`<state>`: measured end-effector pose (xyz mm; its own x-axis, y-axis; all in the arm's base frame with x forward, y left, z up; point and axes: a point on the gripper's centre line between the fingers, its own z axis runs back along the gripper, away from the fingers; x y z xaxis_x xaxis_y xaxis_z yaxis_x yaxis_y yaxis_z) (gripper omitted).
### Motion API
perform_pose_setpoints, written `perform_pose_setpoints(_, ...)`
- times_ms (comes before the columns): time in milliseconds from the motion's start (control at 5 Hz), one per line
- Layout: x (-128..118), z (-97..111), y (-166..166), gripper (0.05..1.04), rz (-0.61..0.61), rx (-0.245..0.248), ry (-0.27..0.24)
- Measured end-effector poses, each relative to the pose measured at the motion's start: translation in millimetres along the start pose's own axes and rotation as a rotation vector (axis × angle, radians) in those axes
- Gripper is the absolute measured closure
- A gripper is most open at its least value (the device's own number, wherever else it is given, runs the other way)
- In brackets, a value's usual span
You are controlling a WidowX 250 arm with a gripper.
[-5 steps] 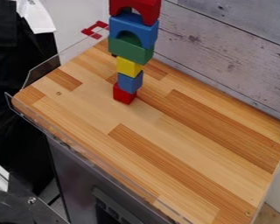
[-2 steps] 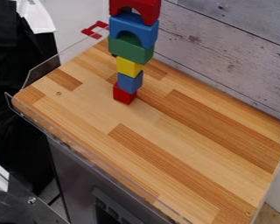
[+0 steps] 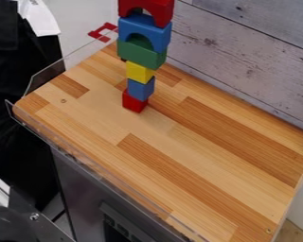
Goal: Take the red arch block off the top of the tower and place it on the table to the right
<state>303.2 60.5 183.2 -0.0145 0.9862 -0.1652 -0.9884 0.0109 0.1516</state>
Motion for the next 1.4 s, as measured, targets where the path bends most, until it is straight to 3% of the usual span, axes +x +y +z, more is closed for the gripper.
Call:
perform_pose_setpoints(400, 0.3, -9.9, 1.5, 0.135, 0.011, 0.014, 0.000)
perform_pose_setpoints(600, 0.6, -14.8, -2.1, 0.424, 0.012, 0.006, 0.003)
perform_pose_setpoints(800, 0.5, -14.8, -3.7, 0.510, 0.011, -0.004, 0.004)
perform_pose_setpoints(1200, -0.3, -5.0, -1.2, 0.510, 0.013, 0.007, 0.000)
perform_pose_setpoints(1400, -1.6, 23.1, 0.5, 0.511, 0.007, -0.001, -0.051)
